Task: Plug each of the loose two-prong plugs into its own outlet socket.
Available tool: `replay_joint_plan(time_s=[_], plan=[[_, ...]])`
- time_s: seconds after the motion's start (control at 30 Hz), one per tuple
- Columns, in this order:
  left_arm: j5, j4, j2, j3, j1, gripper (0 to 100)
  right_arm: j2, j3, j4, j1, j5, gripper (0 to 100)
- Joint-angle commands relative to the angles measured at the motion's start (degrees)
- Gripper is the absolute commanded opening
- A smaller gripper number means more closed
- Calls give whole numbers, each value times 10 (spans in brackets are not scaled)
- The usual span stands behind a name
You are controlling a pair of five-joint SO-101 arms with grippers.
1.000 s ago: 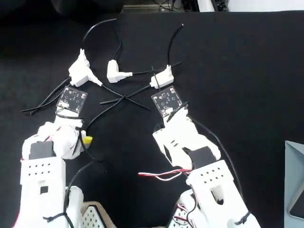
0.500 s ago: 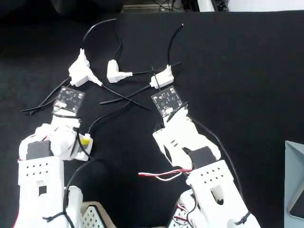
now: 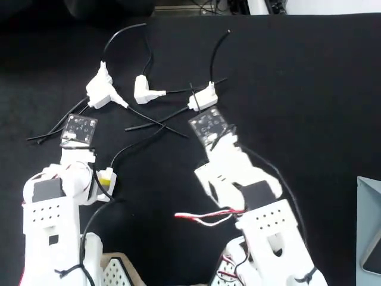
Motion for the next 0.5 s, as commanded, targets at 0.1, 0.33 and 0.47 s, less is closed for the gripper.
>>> replay_joint_plan(time_s=[0.1, 0.33, 0.47], plan=[[113, 5, -9, -3, -48, 288, 85, -103, 55, 67, 76, 110], [127, -89, -9, 84, -71, 288, 333, -245, 57, 107, 205, 110], [127, -84, -10, 81, -72, 288, 449, -315, 56, 109, 291, 110]])
